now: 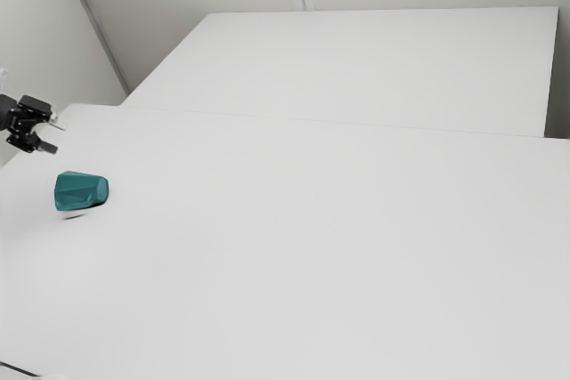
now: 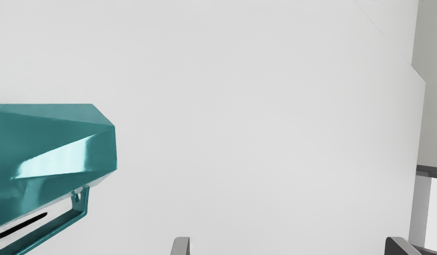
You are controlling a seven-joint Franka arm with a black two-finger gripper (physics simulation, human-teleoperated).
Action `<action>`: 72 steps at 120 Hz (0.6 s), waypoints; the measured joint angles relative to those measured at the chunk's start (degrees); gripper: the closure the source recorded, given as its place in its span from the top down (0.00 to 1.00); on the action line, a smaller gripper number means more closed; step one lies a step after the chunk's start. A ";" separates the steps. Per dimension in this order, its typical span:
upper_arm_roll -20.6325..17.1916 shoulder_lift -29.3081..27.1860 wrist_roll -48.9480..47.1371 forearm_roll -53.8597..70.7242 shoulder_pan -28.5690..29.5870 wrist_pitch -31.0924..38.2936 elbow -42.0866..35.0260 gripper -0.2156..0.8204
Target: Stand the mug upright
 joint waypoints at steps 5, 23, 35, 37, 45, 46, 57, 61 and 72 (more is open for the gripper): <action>-0.07 1.15 1.14 -0.56 1.43 -0.29 1.12 0.79; -0.42 7.16 4.66 -2.39 6.77 -0.90 5.99 0.79; -0.40 11.16 6.74 -4.03 8.95 -0.76 9.05 0.79; -0.36 11.94 7.09 -4.29 9.09 -0.68 9.86 0.79; -0.36 14.99 8.37 -5.23 9.33 -0.20 12.89 0.79; -0.36 15.34 8.52 -5.41 9.35 -0.12 13.09 0.79; -0.33 18.08 10.04 -7.74 9.42 0.89 14.04 0.79; -0.32 18.79 10.54 -8.39 9.42 1.36 14.13 0.79; -0.31 20.27 11.78 -9.87 9.43 2.77 14.22 0.79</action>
